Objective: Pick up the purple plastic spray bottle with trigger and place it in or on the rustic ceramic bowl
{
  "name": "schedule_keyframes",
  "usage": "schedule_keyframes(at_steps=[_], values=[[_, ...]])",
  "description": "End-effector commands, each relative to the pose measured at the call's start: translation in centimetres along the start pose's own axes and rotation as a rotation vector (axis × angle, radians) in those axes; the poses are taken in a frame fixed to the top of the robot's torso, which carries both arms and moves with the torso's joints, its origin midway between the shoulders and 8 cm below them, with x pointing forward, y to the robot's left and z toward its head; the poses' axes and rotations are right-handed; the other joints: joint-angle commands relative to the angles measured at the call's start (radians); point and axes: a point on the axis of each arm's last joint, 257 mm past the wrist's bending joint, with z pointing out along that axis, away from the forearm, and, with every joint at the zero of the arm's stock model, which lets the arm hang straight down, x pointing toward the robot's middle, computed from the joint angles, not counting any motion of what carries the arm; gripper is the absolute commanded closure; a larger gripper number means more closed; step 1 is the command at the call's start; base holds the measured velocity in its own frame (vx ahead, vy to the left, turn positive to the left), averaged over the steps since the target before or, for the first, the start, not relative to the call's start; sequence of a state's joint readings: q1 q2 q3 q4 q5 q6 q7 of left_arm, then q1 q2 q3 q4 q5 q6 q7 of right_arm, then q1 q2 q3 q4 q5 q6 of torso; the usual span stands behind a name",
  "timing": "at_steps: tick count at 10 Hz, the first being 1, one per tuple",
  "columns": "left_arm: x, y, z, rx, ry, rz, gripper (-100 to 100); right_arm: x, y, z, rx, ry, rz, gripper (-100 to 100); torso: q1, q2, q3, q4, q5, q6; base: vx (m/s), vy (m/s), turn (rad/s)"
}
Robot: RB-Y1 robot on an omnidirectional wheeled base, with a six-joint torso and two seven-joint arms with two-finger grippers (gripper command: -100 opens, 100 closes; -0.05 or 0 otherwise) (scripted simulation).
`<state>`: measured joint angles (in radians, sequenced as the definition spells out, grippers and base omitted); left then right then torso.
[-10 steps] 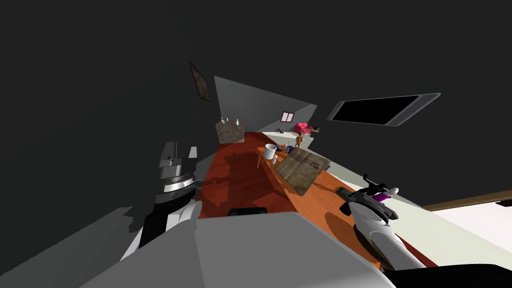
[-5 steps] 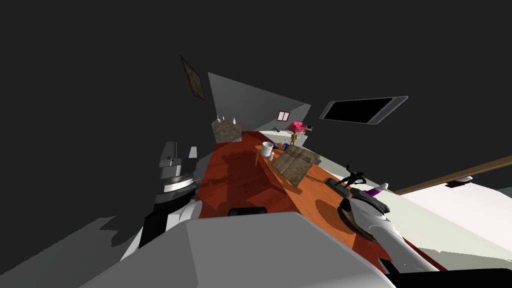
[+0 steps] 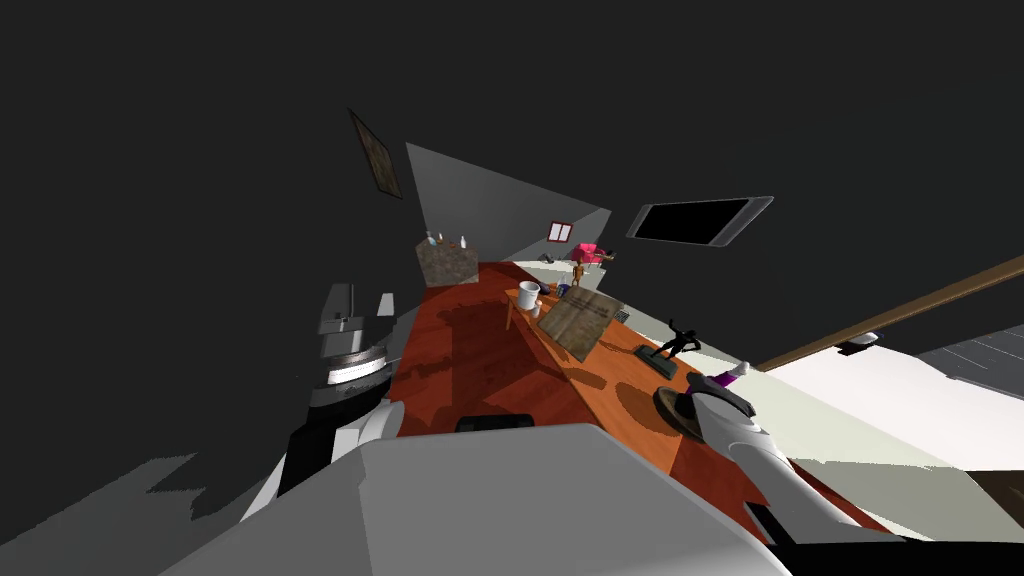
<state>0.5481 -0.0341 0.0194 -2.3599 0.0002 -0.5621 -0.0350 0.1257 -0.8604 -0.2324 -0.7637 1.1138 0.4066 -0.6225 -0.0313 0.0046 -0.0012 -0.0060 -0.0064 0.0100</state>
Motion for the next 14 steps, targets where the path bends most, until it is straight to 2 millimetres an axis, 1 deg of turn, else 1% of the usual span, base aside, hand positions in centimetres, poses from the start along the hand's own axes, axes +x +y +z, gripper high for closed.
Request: schedule_keyframes(at_steps=[1,2,3,7,8,9,10,11,14], values=[[0.0,0.0,0.0,0.0,0.0,0.0,0,0.8,1.2,-0.1,-0.024,0.023,-0.003,100,0.0,0.0,0.0,0.0,0.0,0.0,-0.045,-0.011,-0.063],[0.0,0.0,0.0,0.0,0.0,0.0,0,0.4,0.6,0.0,-0.011,0.011,-0.003,100,0.0,-0.001,-0.001,0.0,0.0,0.0,-0.025,-0.003,-0.016],[0.0,0.0,0.0,0.0,0.0,0.0,0,0.6,0.7,-0.1,-0.014,0.015,-0.004,-100,0.001,-0.002,-0.001,0.0,0.001,0.0,0.0,0.0,0.0],[0.0,0.0,0.0,0.0,0.0,0.0,0,0.6,0.7,-0.1,-0.014,0.015,-0.004,-100,0.001,-0.004,-0.002,-0.001,0.001,-0.001,0.0,0.0,0.0],[0.0,0.0,0.0,0.0,0.0,0.0,0,0.6,0.7,-0.1,-0.014,0.015,-0.004,0,0.001,-0.004,-0.003,-0.001,0.001,-0.001,0.0,0.0,0.0],[0.0,0.0,0.0,0.0,0.0,0.0,0,-1.2,0.2,0.7,-0.02,0.009,-0.008,-100,0.001,-0.004,-0.003,-0.001,0.001,-0.001,0.021,0.063,-0.032],[0.0,0.0,0.0,0.0,0.0,0.0,0,-2.1,0.0,1.1,-0.023,0.006,-0.009,-100,0.005,-0.005,-0.003,-0.001,0.002,0.0,0.046,0.105,-0.061],[0.0,0.0,0.0,0.0,0.0,0.0,0,-2.1,0.0,1.1,-0.023,0.006,-0.009,-100,0.008,-0.007,-0.004,-0.001,0.002,0.0,0.031,0.077,-0.022],[0.0,0.0,0.0,0.0,0.0,0.0,0,-5.0,-0.6,2.1,-0.035,-0.005,-0.013,-100,0.006,-0.006,-0.003,-0.001,0.002,-0.001,0.02,0.071,-0.026]])
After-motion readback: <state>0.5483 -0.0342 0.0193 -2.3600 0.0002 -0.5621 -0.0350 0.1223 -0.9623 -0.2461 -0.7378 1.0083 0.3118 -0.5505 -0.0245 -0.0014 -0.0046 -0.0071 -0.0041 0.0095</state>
